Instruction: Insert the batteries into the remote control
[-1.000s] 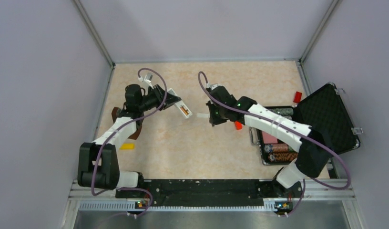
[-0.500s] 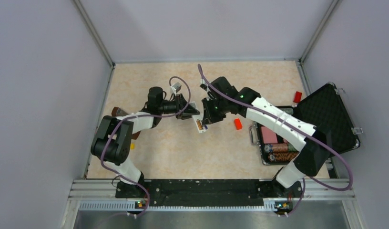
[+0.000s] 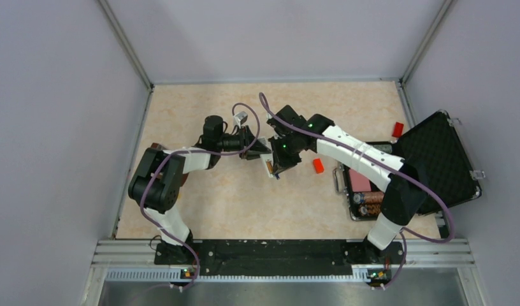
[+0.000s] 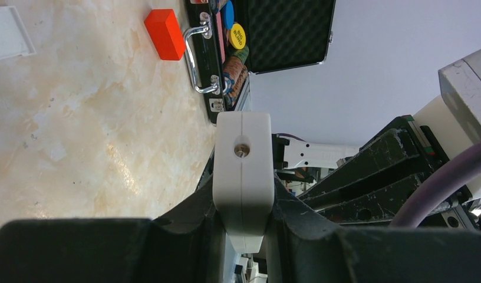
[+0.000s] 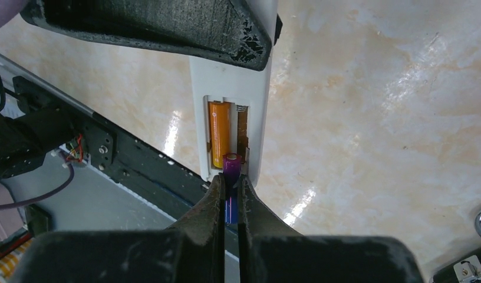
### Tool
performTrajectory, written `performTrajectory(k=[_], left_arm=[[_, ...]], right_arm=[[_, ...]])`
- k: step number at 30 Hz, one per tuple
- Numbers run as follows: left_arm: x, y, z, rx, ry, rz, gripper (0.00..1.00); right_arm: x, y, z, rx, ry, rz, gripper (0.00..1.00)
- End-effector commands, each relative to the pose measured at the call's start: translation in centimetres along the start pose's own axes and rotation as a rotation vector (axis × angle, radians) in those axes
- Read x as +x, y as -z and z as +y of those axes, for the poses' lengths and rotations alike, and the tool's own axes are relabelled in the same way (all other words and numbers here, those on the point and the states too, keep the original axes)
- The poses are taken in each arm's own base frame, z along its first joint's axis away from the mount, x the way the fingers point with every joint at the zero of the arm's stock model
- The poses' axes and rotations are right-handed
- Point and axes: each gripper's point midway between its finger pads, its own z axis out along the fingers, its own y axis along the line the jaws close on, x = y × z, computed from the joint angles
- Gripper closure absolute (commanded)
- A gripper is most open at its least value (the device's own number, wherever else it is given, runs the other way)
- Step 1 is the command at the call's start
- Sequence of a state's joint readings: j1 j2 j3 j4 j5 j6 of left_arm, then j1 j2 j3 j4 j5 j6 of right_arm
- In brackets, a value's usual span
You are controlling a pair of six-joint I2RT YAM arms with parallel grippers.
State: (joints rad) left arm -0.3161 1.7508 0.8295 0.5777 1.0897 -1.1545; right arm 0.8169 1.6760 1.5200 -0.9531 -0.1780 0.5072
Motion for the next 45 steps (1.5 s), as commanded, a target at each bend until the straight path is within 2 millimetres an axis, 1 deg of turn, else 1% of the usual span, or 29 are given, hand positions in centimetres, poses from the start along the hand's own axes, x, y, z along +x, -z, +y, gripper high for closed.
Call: performTrajectory(k=[1,5,11,14,22,26,34,38,45], left_arm=[[-0.5,-0.2,-1.9,0.056,-0.091,0.019,1.00],[-0.5,-0.2,-1.7,0.054,-0.085,0.025,1.00],[-0.3,-0.3,-1.6,0.051,-0.079,0.028,1.00],[-0.1,-0.4,-1.6,0.051,-0.079,0.032,1.00],[0.1,-0.8,-1.4,0.048,-0.068,0.031,1.00],[-0.1,-0.8,-0.9,0.027,-0.050,0.005,1.00],[-0.8,-0.9,1.7,-0.102,0.031,-0.053,1.00],[-0.9,-1.0,2.0,-0.116,0.031,-0.055,1.00],[-0.8,-1.1,2.0,-0.114,0.039,-0.052,1.00]], right_arm=[[-1.9,0.9,-0.5,0.032,-0.031,-0.054,1.00],[-2.1,0.5,-0.9,0.049,-0.042,-0.051,1.00],[-2.3,0.0,-0.7,0.037,-0.035,-0.053,1.00],[-2.5,-0.2,-0.9,0.046,-0.036,-0.057,1.00],[-2.4,-1.1,-1.5,0.071,-0.040,-0.043,1.00],[-2.6,-1.0,-1.8,0.090,-0.048,-0.057,1.00],[-2.7,-0.6,-2.0,0.101,-0.047,-0.072,1.00],[-2.8,-0.3,-2.0,0.099,-0.037,-0.081,1.00],[-2.6,-1.0,-1.6,0.071,-0.011,-0.060,0.99]])
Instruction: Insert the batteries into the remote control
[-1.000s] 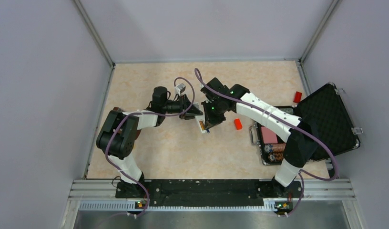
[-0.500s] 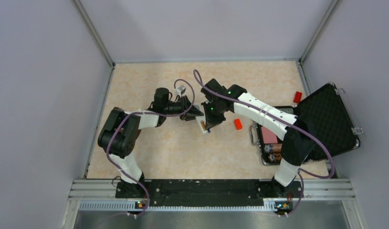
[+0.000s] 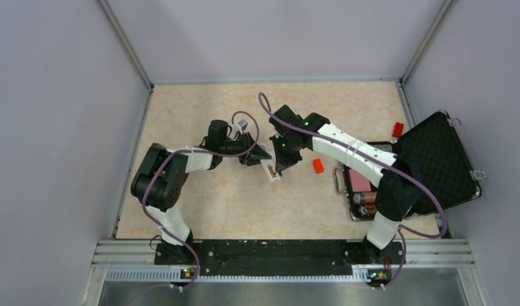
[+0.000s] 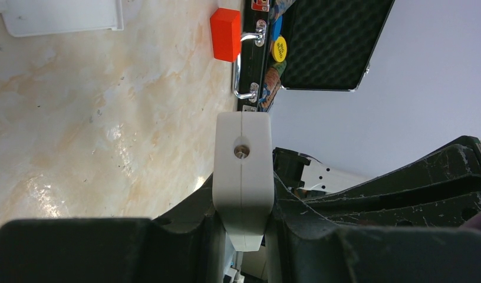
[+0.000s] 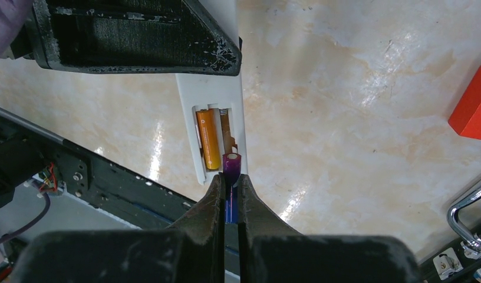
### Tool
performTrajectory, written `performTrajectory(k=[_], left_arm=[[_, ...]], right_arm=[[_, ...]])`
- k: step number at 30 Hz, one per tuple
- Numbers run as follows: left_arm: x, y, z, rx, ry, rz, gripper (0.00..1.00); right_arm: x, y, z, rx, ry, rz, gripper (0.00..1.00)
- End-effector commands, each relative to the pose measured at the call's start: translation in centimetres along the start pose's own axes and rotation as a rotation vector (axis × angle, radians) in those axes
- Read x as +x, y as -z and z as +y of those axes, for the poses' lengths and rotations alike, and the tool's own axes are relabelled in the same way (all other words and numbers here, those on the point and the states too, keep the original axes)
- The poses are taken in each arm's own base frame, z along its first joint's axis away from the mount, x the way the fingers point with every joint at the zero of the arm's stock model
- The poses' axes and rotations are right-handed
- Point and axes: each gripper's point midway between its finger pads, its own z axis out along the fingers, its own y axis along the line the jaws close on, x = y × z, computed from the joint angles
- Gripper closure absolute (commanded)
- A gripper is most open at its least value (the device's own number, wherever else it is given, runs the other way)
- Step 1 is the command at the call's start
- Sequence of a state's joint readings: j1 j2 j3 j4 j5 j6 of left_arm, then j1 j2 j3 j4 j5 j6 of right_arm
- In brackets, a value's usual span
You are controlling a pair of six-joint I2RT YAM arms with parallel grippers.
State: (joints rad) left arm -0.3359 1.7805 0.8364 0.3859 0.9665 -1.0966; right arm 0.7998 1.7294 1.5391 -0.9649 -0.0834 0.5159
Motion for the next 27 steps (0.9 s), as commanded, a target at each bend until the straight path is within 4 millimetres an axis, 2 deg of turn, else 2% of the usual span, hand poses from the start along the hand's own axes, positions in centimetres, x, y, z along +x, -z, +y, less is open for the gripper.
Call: performTrajectory(k=[1,9,21,27], left_arm=[[-0.7,0.0,-2.2,0.042,-0.081,-0.012,1.00],[-0.5,-0.2,-2.6,0.075,-0.085,-0.002,1.00],[-0.3,-0.3,-2.8,0.086,-0.085,0.014,1.00],[-0.4,-0.4,-2.8,0.088,-0.084,0.017,1.00]], right_arm=[[-1.6,0.4,0.9,-0.043,0.022,-0.046,0.99],[-1.4,-0.4,1.2,-0.057,0.042,-0.020,0.97],[-2.3,-0.8,0.7,-0.026,0.052,-0.055,0.96],[-2.3,-1.2,0.7,-0.020,0.056,-0.045,0.88]])
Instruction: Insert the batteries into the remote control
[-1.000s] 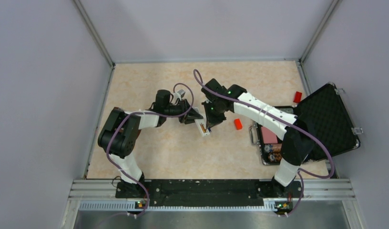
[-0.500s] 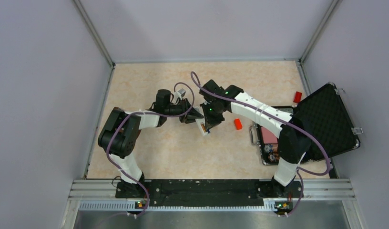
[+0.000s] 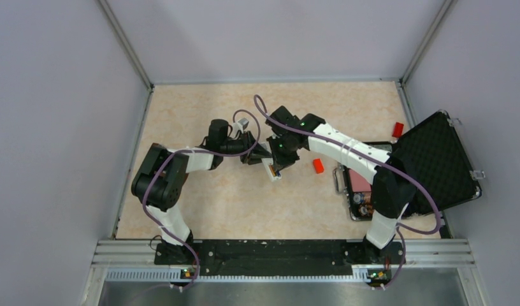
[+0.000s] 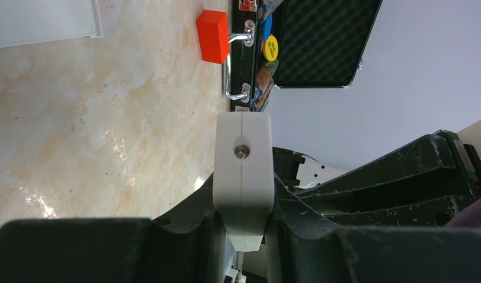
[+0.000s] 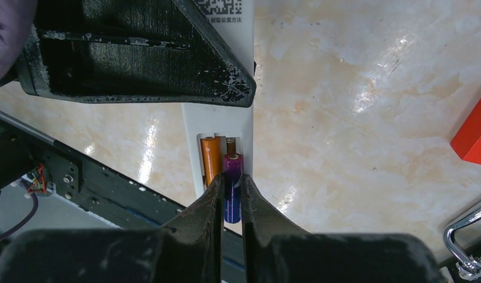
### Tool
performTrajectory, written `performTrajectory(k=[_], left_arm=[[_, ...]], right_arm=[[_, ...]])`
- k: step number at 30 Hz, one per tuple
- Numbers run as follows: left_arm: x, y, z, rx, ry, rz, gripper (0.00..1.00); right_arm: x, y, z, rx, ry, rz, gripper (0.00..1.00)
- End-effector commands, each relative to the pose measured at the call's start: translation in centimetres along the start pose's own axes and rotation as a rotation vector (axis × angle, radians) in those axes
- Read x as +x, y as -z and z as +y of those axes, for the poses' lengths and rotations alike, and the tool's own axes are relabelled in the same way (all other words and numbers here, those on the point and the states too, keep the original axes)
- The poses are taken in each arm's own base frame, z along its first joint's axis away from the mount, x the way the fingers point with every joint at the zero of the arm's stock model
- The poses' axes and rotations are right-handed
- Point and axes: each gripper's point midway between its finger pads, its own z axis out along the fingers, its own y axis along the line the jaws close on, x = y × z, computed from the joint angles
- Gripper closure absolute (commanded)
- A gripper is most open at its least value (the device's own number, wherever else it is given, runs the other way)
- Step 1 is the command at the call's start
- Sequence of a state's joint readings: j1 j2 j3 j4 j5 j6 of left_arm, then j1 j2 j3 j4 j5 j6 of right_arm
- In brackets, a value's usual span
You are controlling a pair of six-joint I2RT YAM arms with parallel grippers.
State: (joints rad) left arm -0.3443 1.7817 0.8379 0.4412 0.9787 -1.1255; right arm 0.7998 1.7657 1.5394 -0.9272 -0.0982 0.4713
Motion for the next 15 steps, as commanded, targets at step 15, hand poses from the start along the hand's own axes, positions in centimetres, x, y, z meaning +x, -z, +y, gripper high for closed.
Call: performTrajectory(k=[15], left_arm=[[-1.0,-0.4,-2.1,0.060,-0.068,0.013,1.00]], right_arm=[[-3.3,2.1,0.3,-0.045,-0.021,-0.091,0.67]])
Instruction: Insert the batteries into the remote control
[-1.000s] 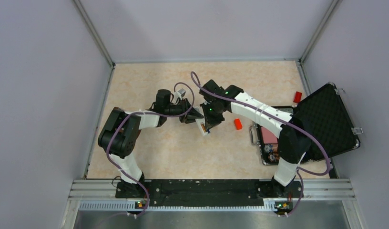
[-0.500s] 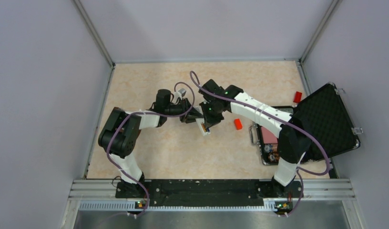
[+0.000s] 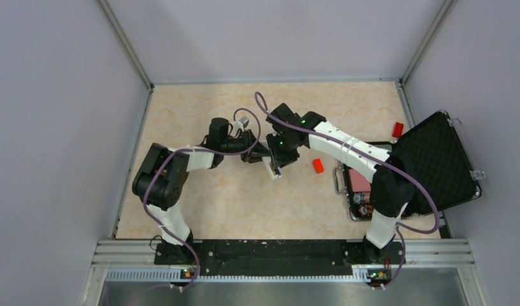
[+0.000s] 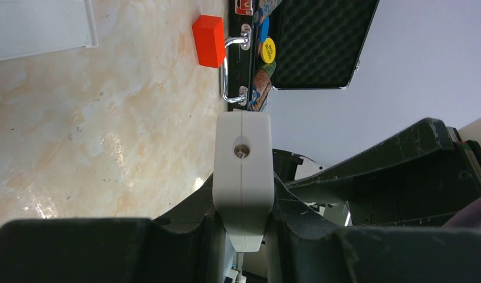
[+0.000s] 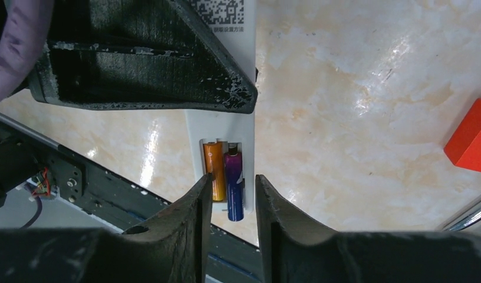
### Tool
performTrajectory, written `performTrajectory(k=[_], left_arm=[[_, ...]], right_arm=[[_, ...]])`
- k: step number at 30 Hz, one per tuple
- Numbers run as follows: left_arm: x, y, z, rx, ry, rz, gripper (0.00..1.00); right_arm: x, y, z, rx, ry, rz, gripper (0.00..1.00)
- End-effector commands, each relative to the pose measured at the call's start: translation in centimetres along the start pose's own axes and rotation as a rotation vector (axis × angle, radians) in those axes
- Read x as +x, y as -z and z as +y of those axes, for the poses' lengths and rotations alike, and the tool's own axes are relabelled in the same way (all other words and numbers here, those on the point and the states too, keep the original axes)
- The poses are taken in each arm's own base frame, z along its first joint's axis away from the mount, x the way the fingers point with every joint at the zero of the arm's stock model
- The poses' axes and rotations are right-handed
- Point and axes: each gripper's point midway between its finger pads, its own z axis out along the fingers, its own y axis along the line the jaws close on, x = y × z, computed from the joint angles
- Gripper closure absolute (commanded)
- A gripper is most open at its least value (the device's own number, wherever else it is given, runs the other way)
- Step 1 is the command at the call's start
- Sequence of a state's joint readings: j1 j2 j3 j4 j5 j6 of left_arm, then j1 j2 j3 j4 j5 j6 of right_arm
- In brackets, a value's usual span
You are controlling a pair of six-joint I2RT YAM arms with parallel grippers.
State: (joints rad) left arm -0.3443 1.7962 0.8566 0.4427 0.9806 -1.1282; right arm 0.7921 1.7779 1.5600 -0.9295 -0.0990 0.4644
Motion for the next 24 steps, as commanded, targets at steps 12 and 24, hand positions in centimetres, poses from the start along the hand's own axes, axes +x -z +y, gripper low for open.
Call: performTrajectory(k=[12,24], left_arm=[[-1.1,0.3,-5.4,0.121,-0.061,0.002,1.00],[-2.2,2.1,-13.8,0.220,-0.050,-0.035,1.00]], right_arm=[[-4.6,6.9,0.4,-0.213,-0.099,-0.302,0.37],[-6.4,13.3,0.8,-0.484,-0.191,-0.652,0.17]])
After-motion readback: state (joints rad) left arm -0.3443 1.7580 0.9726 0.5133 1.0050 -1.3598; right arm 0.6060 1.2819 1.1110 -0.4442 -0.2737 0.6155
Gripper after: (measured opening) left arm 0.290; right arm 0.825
